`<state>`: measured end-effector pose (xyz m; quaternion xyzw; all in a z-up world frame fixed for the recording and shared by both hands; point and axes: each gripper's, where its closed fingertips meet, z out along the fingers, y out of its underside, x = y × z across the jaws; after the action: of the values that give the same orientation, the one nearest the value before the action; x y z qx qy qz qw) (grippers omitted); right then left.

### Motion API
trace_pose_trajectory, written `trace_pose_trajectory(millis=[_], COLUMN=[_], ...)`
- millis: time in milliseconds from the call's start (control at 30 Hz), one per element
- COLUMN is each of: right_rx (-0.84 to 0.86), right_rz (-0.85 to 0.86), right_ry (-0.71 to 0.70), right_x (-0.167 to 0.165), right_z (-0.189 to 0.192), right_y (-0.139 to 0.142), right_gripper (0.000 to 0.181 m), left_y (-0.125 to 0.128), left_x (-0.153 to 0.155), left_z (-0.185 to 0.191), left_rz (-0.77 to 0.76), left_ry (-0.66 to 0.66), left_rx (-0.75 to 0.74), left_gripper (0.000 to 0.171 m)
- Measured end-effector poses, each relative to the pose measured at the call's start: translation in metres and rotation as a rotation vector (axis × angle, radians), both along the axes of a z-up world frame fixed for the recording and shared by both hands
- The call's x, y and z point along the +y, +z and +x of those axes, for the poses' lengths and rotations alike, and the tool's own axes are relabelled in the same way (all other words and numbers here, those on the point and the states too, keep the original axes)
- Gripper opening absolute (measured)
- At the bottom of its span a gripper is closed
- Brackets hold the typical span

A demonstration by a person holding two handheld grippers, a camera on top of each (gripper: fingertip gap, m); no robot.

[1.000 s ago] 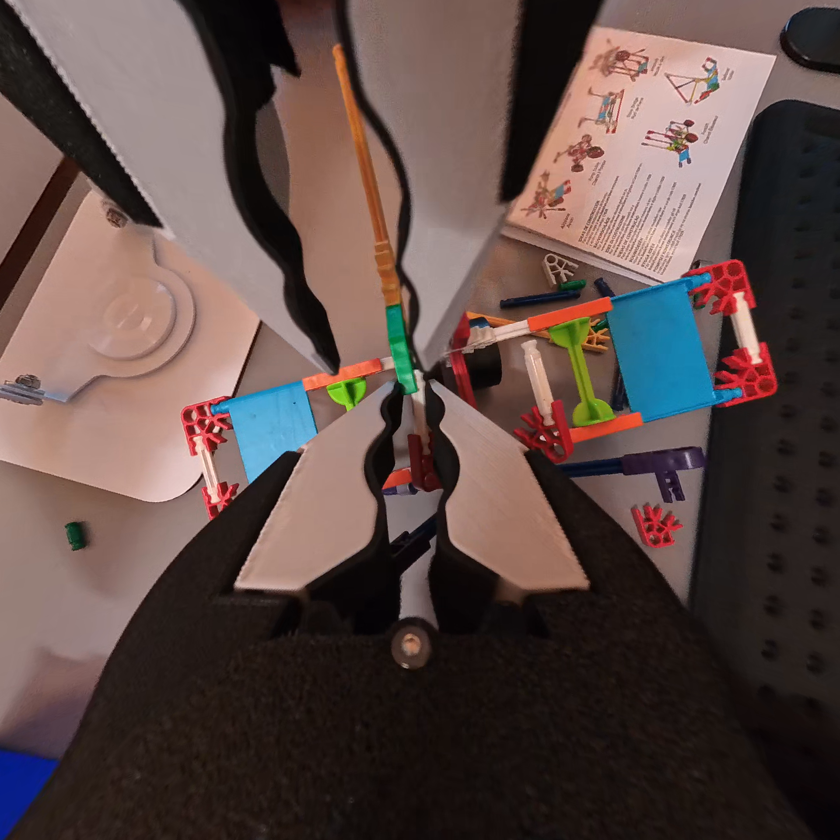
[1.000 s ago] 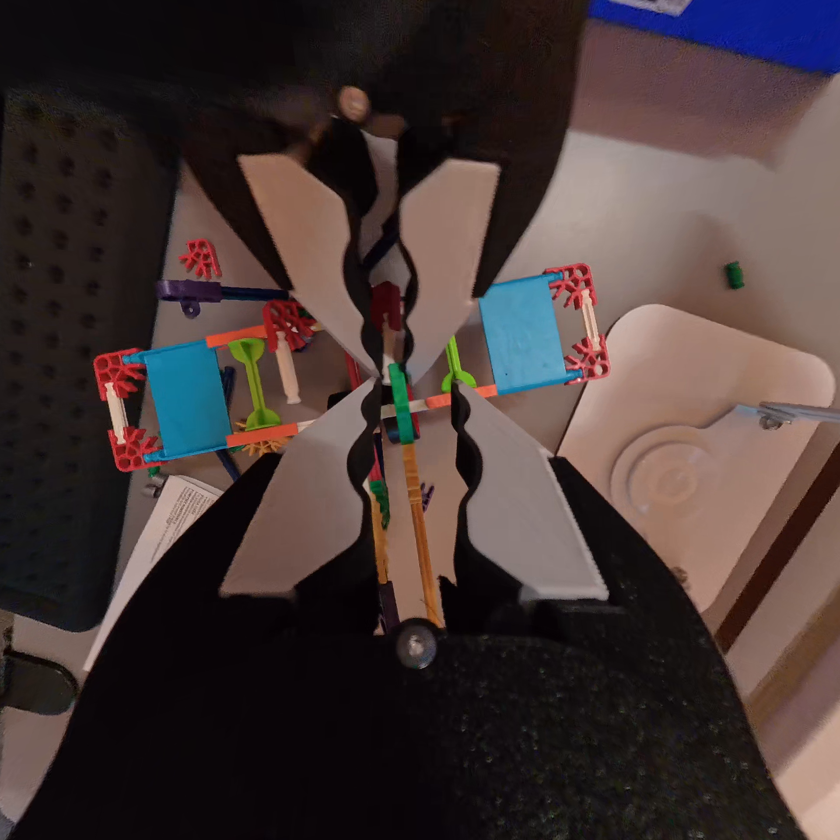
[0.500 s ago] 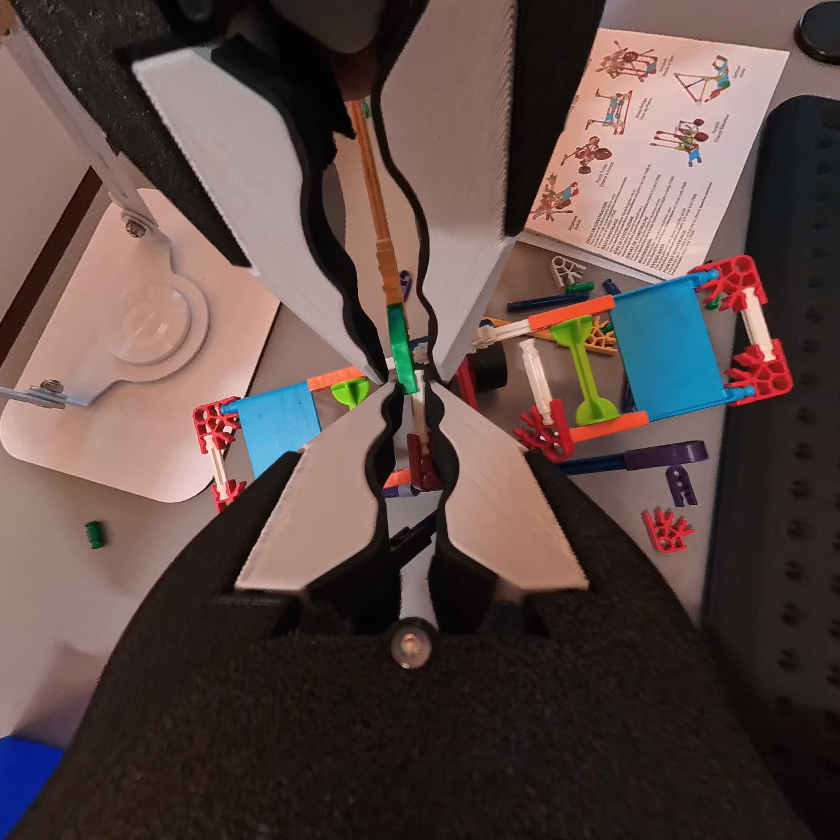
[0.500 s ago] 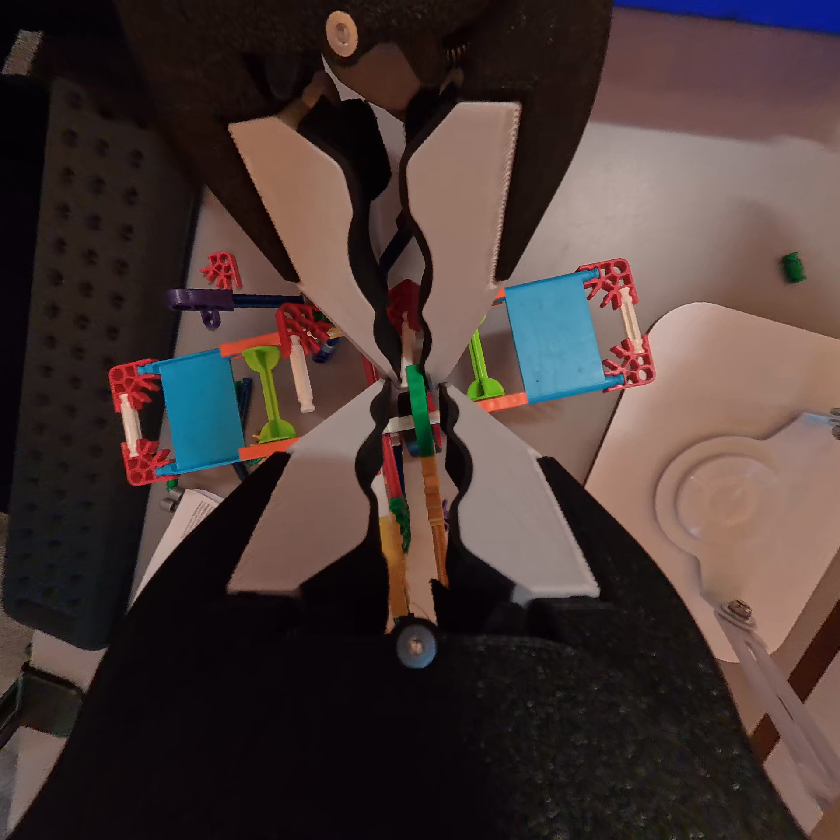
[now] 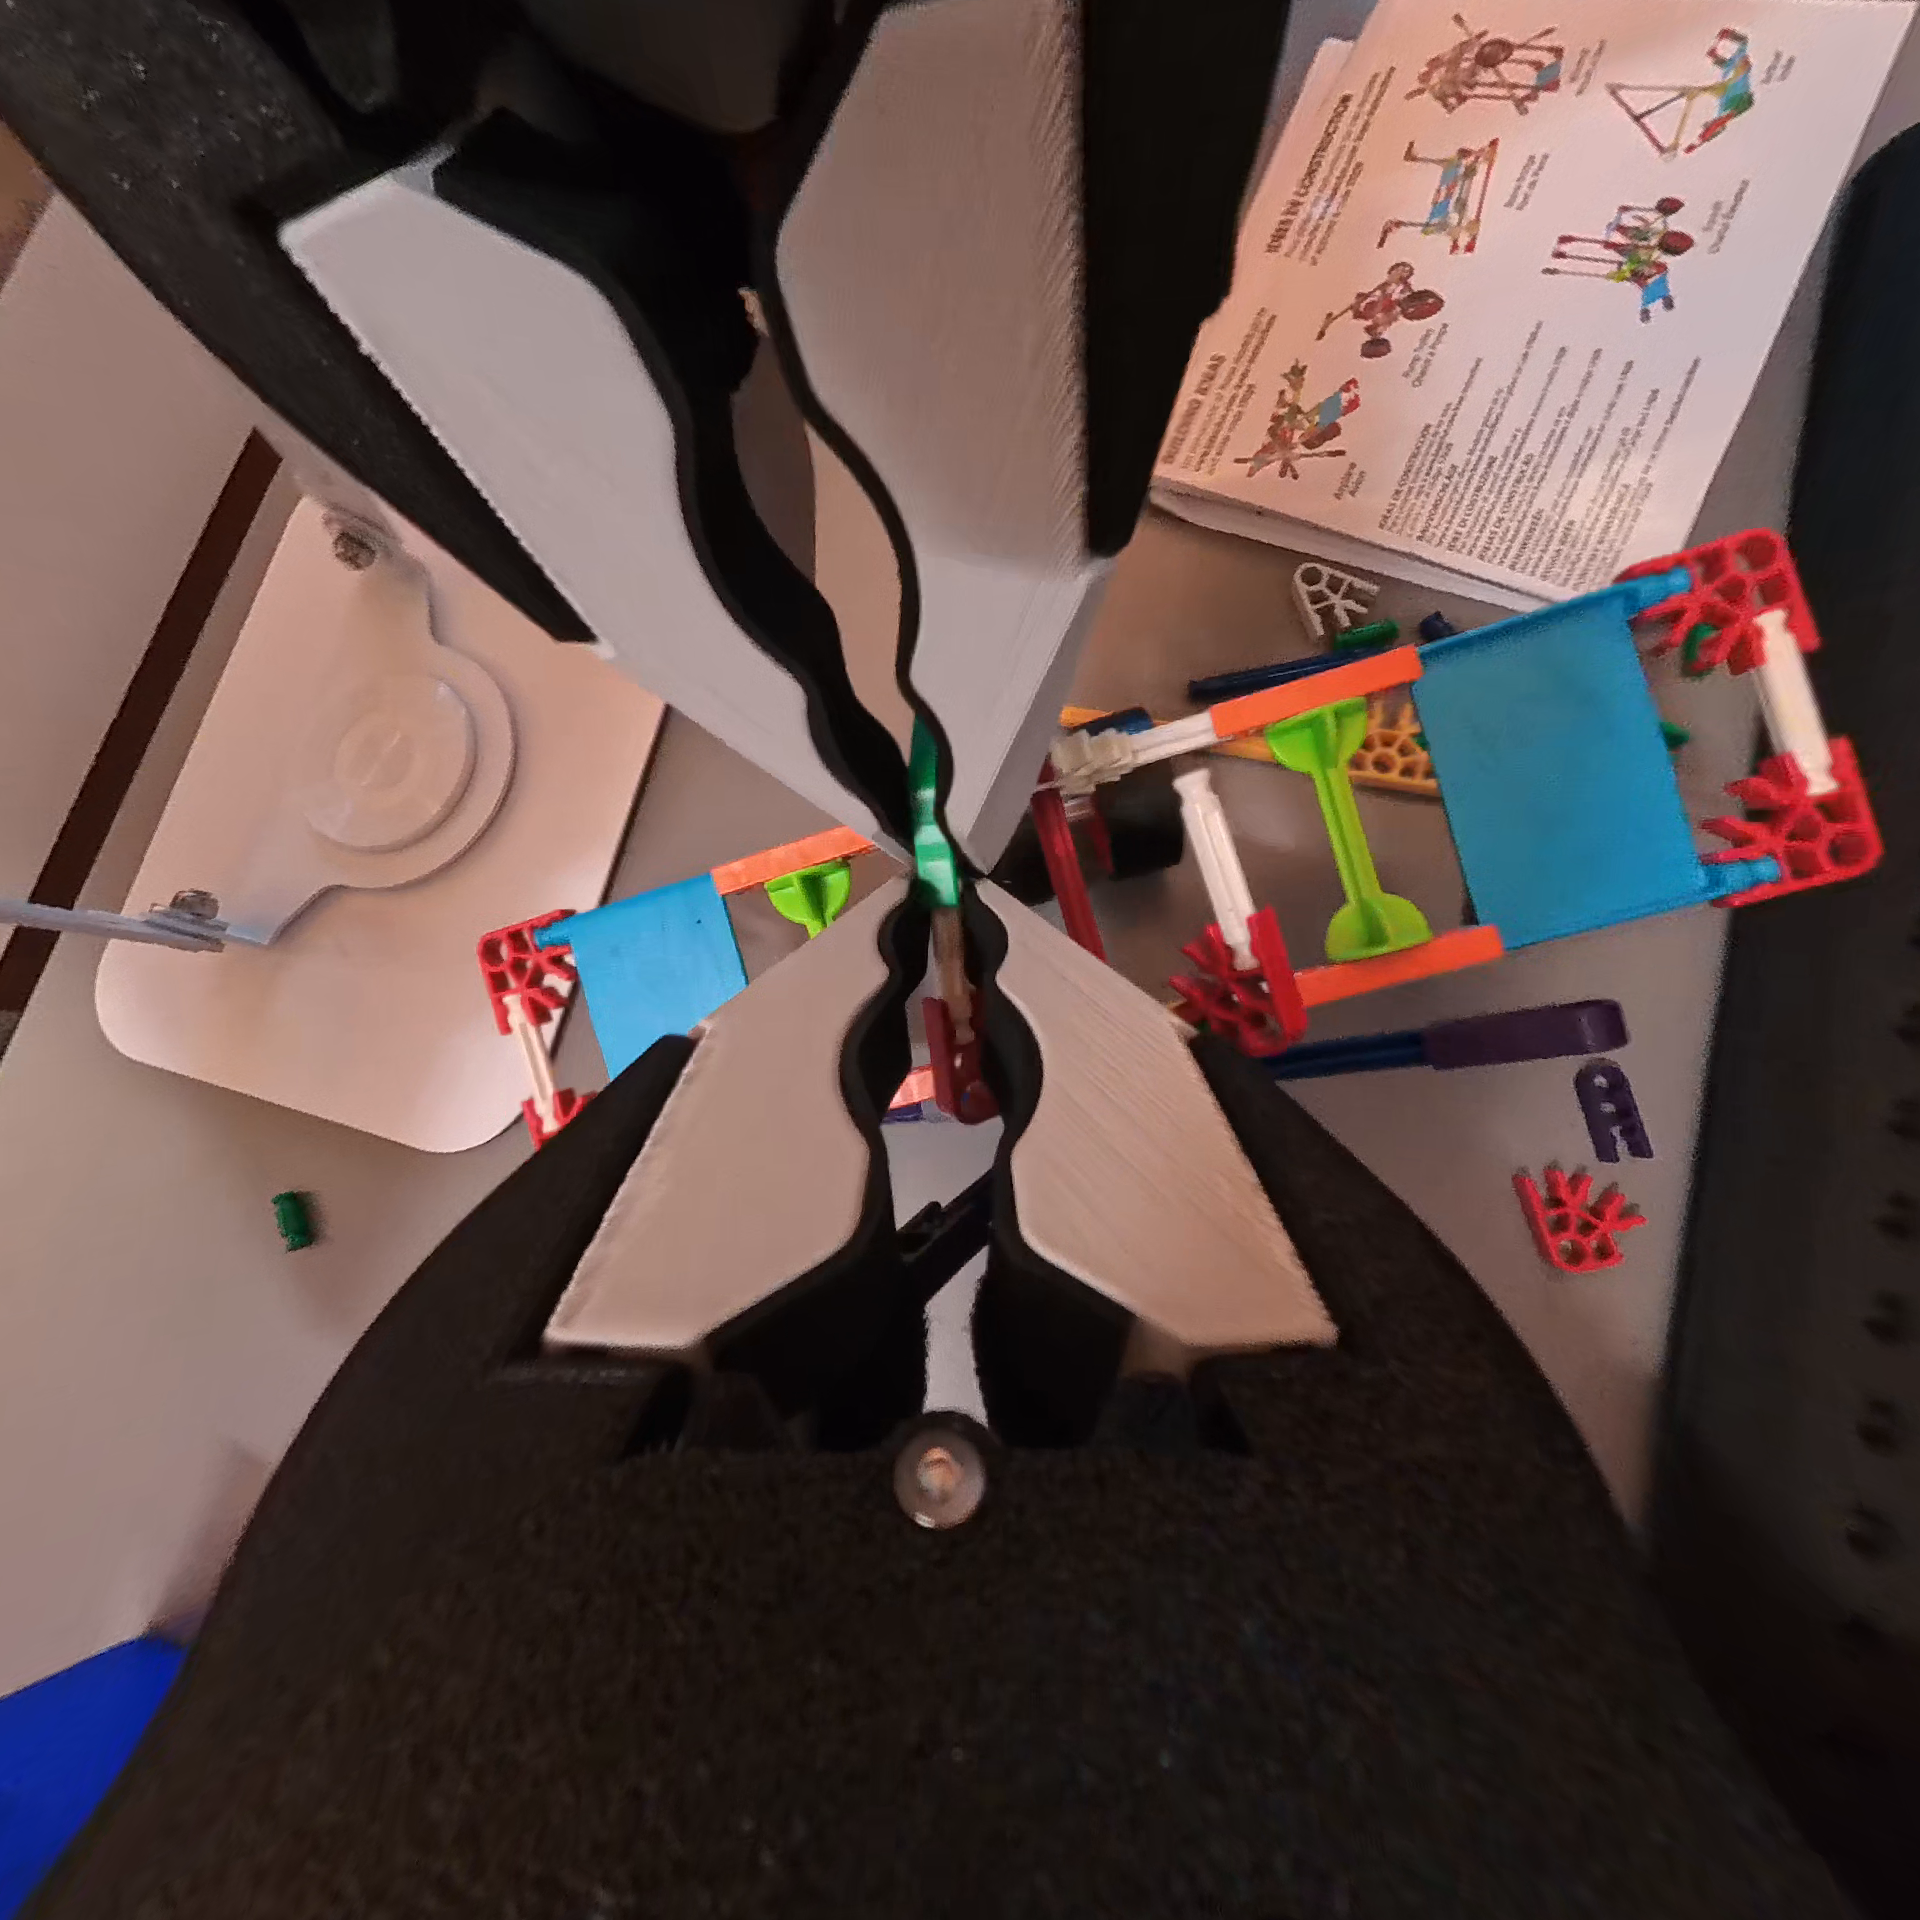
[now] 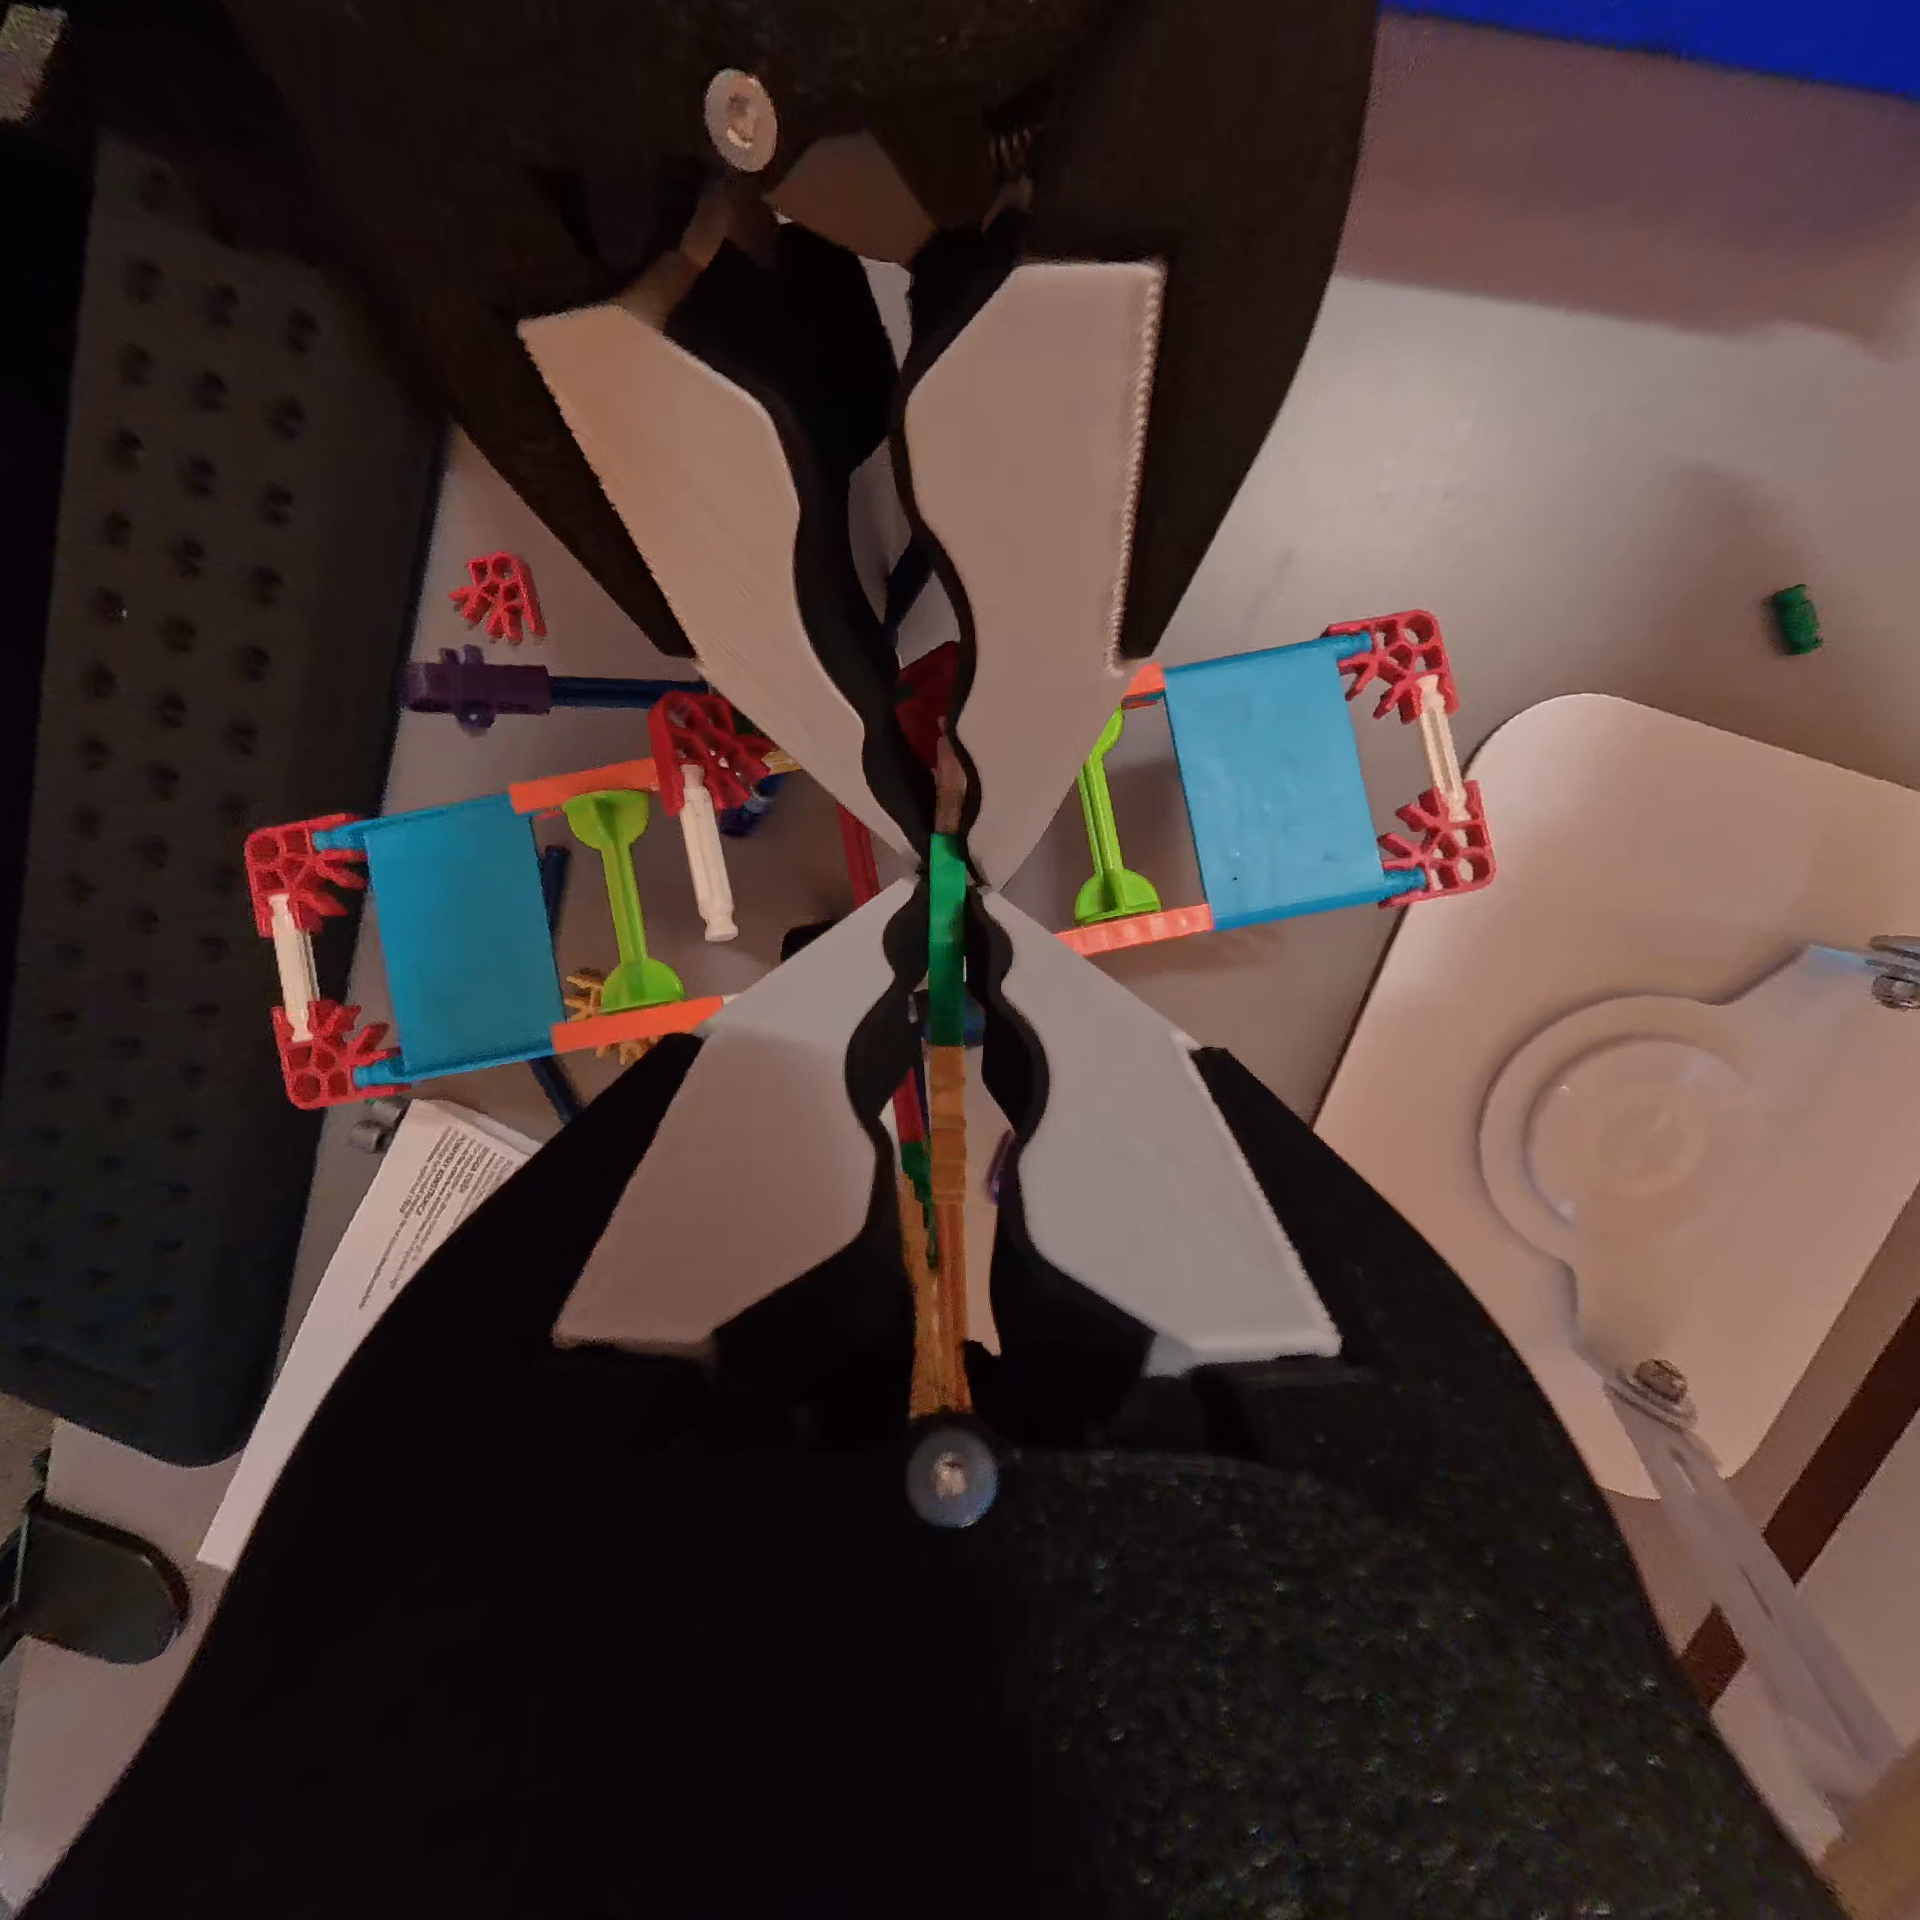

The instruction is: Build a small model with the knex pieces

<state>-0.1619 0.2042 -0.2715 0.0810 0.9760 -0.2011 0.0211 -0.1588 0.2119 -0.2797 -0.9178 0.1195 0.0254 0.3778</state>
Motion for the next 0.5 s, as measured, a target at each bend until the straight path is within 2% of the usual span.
trace_pose_trajectory(millis=[100, 167, 200, 267, 300, 367, 500], right_rx=[0.037, 0.034, 0.044, 0.07, 0.105, 0.155, 0.294], right_rz=[0.006, 0.014, 0.019, 0.006, -0.002, -0.034, -0.143], right_ry=[-0.024, -0.022, -0.034, -0.052, -0.062, -0.097, -0.192], right_x=[0.002, 0.006, 0.007, 0.008, 0.009, 0.013, 0.029], right_z=[-0.005, -0.003, -0.005, -0.01, -0.014, -0.02, -0.027], right_y=[0.001, 0.002, 0.002, 0.006, 0.01, 0.025, 0.076], right_gripper=[0.004, 0.006, 0.009, 0.026, 0.027, 0.032, 0.031], left_y=[0.002, 0.002, 0.0, 0.0, 0.003, 0.012, 0.025], left_x=[0.0, 0.003, 0.001, 0.0, 0.001, -0.001, -0.011], left_z=[-0.006, -0.002, -0.002, -0.002, -0.006, -0.008, -0.02], left_rz=[0.008, 0.028, 0.021, 0.02, 0.044, 0.077, 0.13], left_ry=[0.028, 0.017, 0.012, 0.008, 0.024, 0.039, 0.074], left_rx=[0.016, -0.048, -0.053, -0.068, -0.062, -0.088, -0.097], left_gripper=[0.004, 0.005, 0.007, 0.008, 0.009, 0.023, 0.03])
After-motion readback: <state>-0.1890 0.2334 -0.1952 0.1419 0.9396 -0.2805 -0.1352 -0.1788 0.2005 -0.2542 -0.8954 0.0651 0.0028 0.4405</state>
